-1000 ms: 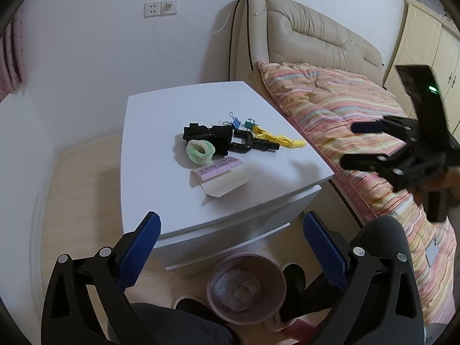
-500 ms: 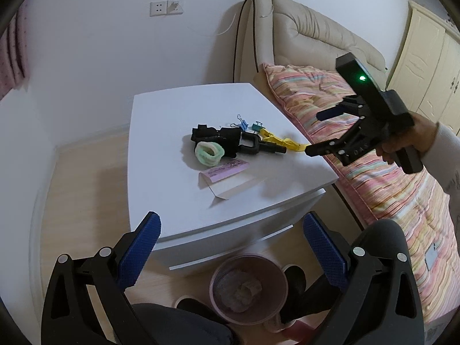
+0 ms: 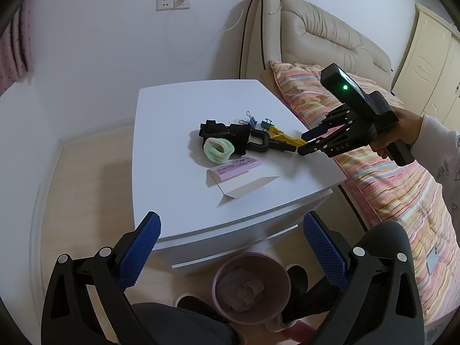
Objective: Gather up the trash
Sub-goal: 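Grasp the yellow plastic clip with the right gripper, then grasp the pink pencil-cap box with the left gripper while the right gripper holds the yellow clip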
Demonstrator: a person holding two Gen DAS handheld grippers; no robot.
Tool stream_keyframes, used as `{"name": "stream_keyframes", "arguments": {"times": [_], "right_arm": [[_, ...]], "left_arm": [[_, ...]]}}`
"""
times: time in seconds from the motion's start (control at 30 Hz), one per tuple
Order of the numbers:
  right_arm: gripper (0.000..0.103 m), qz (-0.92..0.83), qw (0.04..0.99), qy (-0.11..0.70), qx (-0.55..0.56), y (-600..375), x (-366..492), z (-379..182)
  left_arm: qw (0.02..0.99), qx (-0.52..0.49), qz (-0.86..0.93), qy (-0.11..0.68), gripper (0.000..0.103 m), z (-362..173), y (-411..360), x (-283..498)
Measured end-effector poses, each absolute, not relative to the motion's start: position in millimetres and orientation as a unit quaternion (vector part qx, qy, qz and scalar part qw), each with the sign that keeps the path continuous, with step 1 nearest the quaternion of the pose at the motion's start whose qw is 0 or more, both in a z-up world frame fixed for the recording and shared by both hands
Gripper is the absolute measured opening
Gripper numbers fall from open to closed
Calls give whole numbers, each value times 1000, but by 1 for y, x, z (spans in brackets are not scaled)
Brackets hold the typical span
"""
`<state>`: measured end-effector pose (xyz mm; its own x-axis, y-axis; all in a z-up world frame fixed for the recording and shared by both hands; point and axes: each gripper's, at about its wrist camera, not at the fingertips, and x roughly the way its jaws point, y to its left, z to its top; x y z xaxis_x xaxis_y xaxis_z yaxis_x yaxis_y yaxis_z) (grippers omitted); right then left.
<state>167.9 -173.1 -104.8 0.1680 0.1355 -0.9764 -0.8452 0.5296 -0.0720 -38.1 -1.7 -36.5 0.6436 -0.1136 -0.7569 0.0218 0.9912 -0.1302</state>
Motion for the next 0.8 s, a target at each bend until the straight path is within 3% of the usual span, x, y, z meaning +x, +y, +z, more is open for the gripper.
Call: {"name": "stream_keyframes", "arguments": {"times": [0.07, 0.23, 0.8], "right_arm": [[32, 358, 690, 539, -324, -174, 171, -106], [14, 362, 689, 543, -315, -176, 174, -107], [11, 342, 736, 513, -279, -190, 154, -74]], "left_arm": [[904, -56, -38, 422, 95, -38, -1, -38], [904, -56, -38, 422, 95, -38, -1, -37], [903, -60, -29, 425, 95, -32, -13, -21]]}}
